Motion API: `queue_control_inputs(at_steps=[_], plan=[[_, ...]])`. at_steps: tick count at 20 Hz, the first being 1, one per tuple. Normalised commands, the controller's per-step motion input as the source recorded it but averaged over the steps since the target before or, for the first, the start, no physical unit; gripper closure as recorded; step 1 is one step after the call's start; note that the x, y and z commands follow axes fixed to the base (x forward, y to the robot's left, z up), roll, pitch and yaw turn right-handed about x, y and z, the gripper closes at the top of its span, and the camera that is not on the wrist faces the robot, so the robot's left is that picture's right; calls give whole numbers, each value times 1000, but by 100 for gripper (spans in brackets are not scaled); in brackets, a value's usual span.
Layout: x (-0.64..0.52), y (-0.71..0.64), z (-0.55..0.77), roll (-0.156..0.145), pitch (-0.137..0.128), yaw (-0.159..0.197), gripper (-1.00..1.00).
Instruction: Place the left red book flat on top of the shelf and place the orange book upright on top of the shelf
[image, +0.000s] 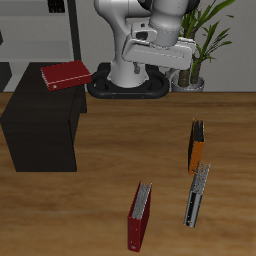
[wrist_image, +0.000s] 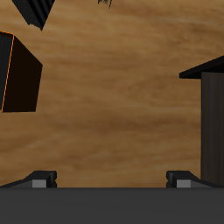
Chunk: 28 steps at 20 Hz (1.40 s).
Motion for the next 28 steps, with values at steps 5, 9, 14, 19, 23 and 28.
queue_control_inputs(at_steps=[5,9,14,19,23,28], plan=[[88,416,-14,85,-7,0,-100],[80,228,-10,68,-6,-13,-100],[326,427,-36,75,-17,6,-100],[365,121,16,5,-4,3,-100],[222,81,-151,1,15,41,-100],[276,134,-166,12,-8,-39,-100]])
